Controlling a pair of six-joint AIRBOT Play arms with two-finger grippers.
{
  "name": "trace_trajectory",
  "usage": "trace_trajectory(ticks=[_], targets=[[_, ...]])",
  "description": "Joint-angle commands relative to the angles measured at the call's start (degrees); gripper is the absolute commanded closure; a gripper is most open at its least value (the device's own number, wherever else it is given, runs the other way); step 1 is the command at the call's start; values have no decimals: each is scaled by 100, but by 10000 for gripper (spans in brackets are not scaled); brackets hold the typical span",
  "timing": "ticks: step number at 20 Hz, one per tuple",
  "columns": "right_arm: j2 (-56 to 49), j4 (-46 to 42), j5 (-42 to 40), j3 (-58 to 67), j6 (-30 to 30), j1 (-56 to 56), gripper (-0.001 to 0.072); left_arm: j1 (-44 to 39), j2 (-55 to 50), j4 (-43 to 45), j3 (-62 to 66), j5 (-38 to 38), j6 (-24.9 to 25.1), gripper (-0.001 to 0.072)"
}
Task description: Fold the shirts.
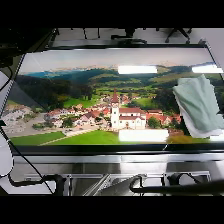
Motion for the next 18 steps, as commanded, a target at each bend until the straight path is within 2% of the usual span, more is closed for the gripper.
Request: trace_trajectory(ticks=[1, 2, 4, 5, 6, 10, 14, 18], targets=[[-24, 310, 11, 643, -66, 4, 187, -11, -9, -7, 0, 20, 7, 691], [-22, 772, -87, 866, -81, 4, 253, -11, -9, -2, 0, 96, 15, 691], [11, 2175, -328, 1040, -739, 7, 677, 52, -7, 179, 0, 199, 131, 694], [37, 2741, -409, 1038, -968, 26, 694, 72, -4, 468, 0, 216, 131, 695], [48, 2944, -413, 1032, -1169, 157, 694, 72, -4, 885, 0, 166, 85, 696], [411, 2404, -713, 179, -1508, 1593, 695, -337, 361, 3021, -188, 37, -273, 696], [1043, 2302, -2039, -1738, -1552, 3519, 695, -1115, 1373, 4465, -1818, 763, -411, 696], [1482, 2304, -2922, -3154, -1567, 4972, 695, -1759, 2376, 5532, -3899, 1502, -625, 695]])
